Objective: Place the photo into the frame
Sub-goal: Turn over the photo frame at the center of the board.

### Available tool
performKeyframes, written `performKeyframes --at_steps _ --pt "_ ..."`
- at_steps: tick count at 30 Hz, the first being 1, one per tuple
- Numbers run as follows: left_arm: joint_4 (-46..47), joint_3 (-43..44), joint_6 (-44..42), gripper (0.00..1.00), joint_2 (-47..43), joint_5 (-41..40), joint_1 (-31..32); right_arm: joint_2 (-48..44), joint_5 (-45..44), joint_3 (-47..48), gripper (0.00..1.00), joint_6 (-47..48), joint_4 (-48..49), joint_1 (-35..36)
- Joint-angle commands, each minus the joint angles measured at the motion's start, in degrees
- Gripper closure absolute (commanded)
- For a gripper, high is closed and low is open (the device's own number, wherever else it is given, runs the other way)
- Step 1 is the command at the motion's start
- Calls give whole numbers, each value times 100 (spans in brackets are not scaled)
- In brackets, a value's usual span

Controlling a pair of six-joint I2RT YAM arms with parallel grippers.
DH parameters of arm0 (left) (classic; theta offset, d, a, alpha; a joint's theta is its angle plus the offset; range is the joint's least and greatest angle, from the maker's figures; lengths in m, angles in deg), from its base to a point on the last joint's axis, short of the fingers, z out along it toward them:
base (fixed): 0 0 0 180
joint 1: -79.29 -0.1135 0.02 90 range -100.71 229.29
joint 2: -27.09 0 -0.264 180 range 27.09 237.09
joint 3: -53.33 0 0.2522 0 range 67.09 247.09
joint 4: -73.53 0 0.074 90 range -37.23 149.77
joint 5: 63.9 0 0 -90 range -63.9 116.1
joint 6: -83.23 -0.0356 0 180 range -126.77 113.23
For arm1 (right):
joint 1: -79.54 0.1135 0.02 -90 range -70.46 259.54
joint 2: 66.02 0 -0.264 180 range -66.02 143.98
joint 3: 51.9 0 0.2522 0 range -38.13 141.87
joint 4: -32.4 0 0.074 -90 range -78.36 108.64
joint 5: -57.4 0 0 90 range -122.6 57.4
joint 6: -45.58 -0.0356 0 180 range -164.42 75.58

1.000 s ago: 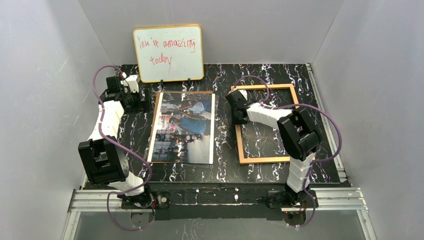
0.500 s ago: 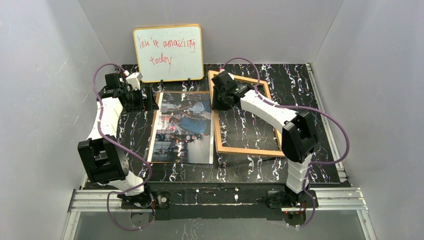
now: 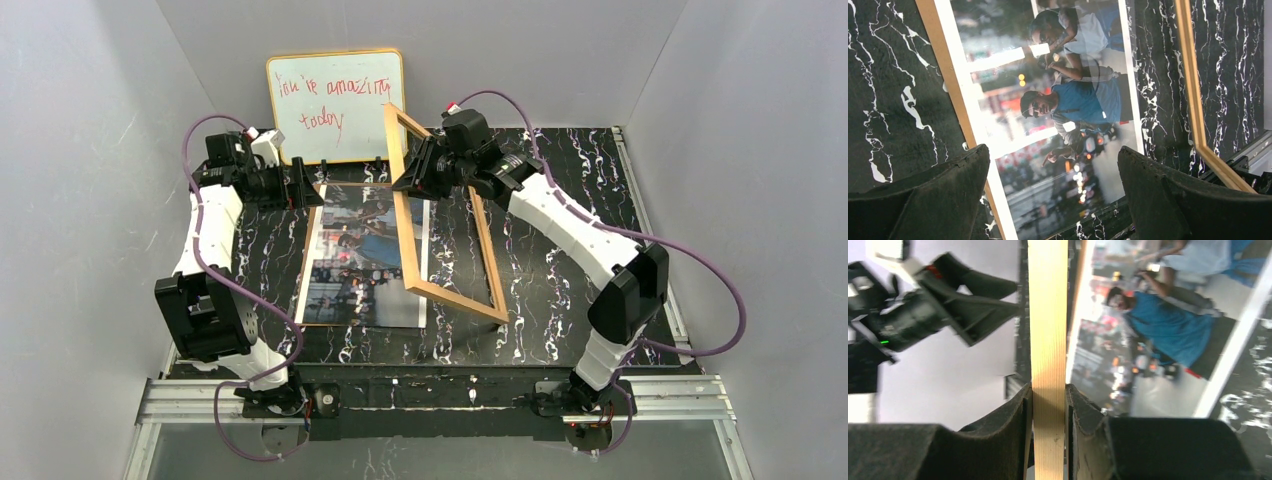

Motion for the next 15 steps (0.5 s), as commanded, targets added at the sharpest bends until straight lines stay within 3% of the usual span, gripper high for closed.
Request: performKeyframes --at_steps 1,6,15 --pt "-108 252 86 2 -169 274 122 -534 651 260 99 -718 1078 -13" --pt "-59 429 236 2 -159 238 394 -759 985 -43 99 -1068 1782 -77" --pt "417 1018 830 2 -165 -486 1780 -1450 1974 -2271 99 -2555 4051 -814"
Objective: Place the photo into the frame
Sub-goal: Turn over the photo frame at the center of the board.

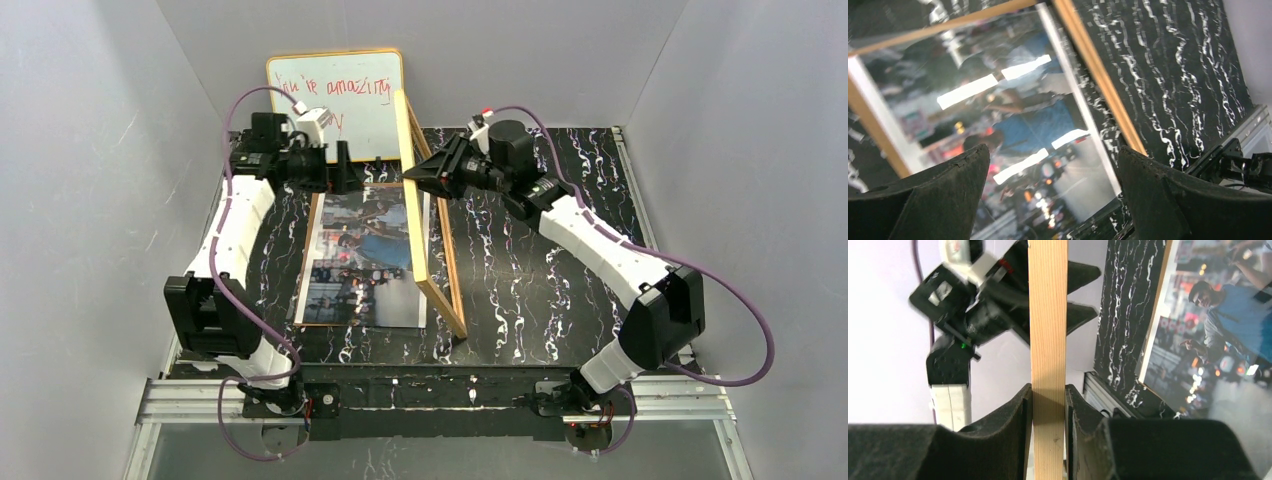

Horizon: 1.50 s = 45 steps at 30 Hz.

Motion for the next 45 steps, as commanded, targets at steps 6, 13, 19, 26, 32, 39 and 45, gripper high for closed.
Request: performKeyframes --at_steps 6,13,19,26,32,39,45 --pt "682 693 719 2 23 -997 1230 -418 1110 -1110 93 -1239 2030 -697" --pt "1217 1064 812 2 391 -1925 2020 -601 1365 -1053 48 -611 1022 -1156" --pt "1195 1676 820 2 966 -2137 2394 -594 1538 -670 28 298 -238 -1395" --pt "1100 2219 699 2 1379 -2336 2809 -701 1477 -51 13 1204 -1610 -1616" --pt "1062 2427 546 2 1545 -2511 3073 -1233 1786 -371 5 1124 -1583 -2233" --pt "1051 2477 437 2 1643 -2508 3280 -1263 1835 -148 4 1333 -1877 -2284" --pt "1014 2514 392 2 1787 -2431 3347 -1077 1593 376 12 1966 -2872 -2293"
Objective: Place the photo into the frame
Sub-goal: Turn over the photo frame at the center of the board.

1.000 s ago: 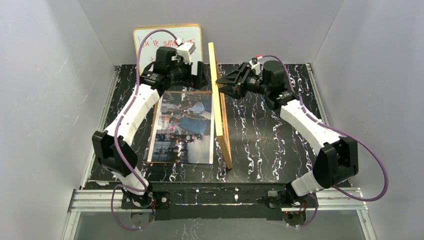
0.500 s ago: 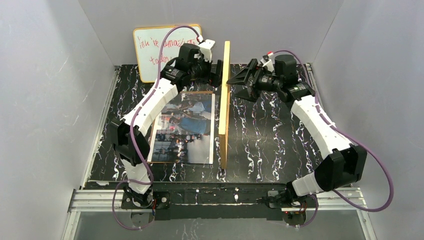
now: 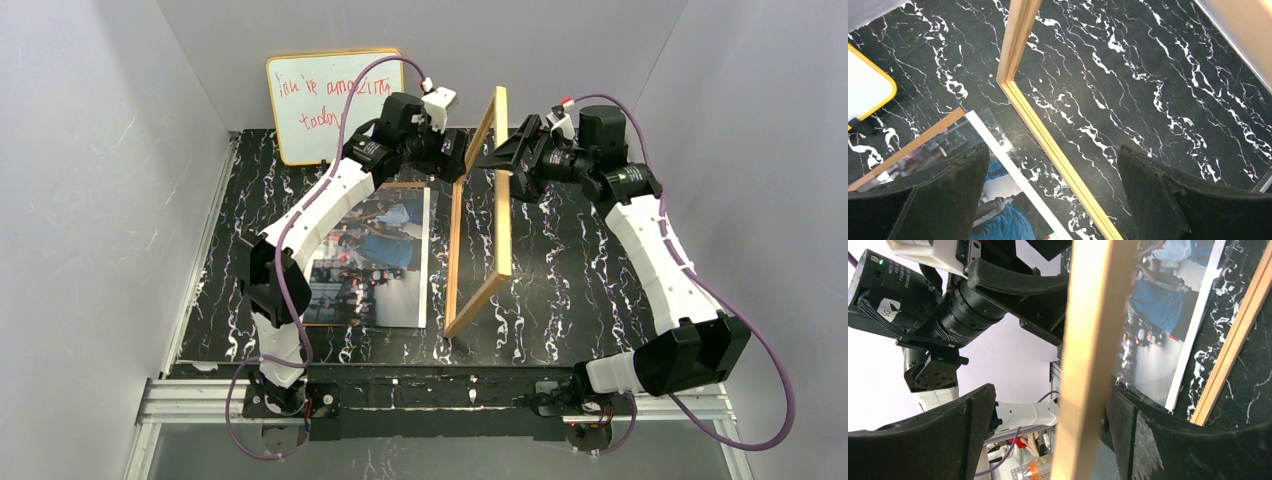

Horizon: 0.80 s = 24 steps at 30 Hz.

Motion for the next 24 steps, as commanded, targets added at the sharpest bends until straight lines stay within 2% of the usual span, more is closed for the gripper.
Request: performKeyframes --at_steps 1,7,14,17,24 --pt "-135 177 -152 2 7 -15 50 54 -234 636 14 704 -985 -7" --pt "-214 -630 -657 2 -110 -431 42 283 -1686 1817 27 1859 -2761 -7" --pt "-194 -1621 -1198 2 -139 -633 41 336 -2801 1520 54 2554 -3550 -6" --pt "-184 -1805 -1357 2 -61 -685 41 288 -3356 1376 58 2652 -3742 -6" --pt "-95 -1739 -1334 2 147 -536 54 86 -4442 1466 58 2747 -4169 -7"
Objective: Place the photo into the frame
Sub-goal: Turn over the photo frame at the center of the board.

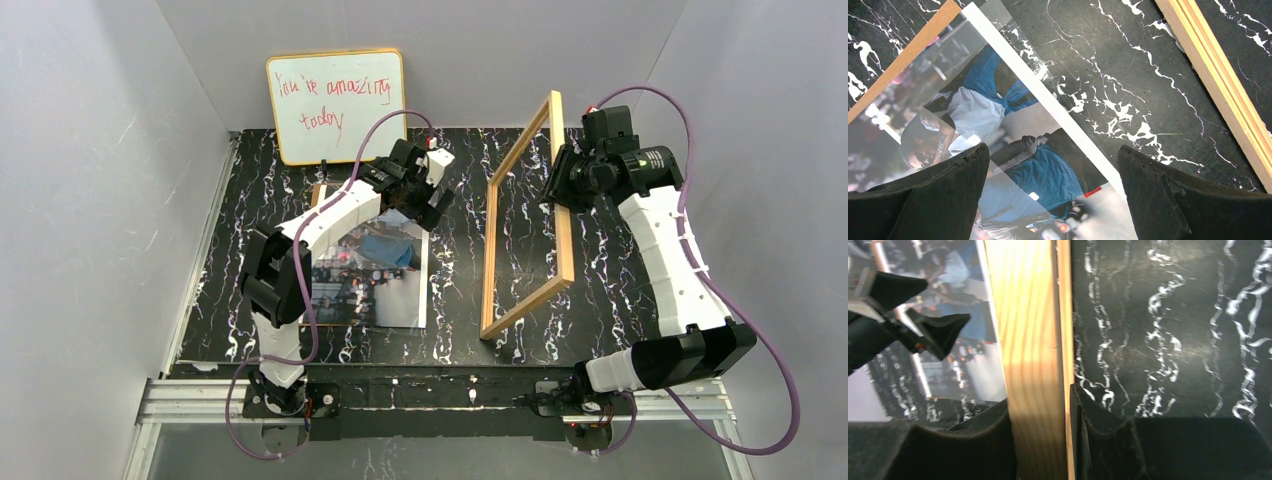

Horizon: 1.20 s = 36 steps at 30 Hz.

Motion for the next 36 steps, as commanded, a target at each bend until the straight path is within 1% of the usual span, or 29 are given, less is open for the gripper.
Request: performKeyframes --at_steps 1,5,7,9,10,11,13,16,20,27,33,36 --pt "23 144 -63 2 127 98 45 -152 -998 81 57 223 -585 13" --pt "47 176 1 2 214 172 75 -180 -1415 -65 49 301 -699 26" --pt "66 134 -18 2 231 180 99 -186 -1508 -191 48 306 -717 29" --pt "116 73 -56 2 257 157 119 -211 -1512 -325 49 317 -676 22" --pt "129 59 -76 2 269 126 122 -223 -1513 -383 54 331 -628 22" --pt "150 52 -101 2 294 90 132 -219 -1506 -440 60 351 -580 27" --pt "168 55 -148 2 355 -36 125 -199 -1455 -578 67 410 -464 23" --pt "175 62 -236 2 399 -196 125 -114 -1422 -768 70 527 -334 139" --pt "191 60 -338 2 415 -367 118 20 -1570 -871 71 696 -198 398" --pt "266 -110 -429 2 384 -640 26 308 -1849 -961 70 791 -37 551" --pt "265 -311 -802 2 411 -1050 -61 623 -1702 -1287 69 845 316 589" --pt "342 -510 -861 2 376 -1099 -185 801 -1665 -1378 69 913 438 599"
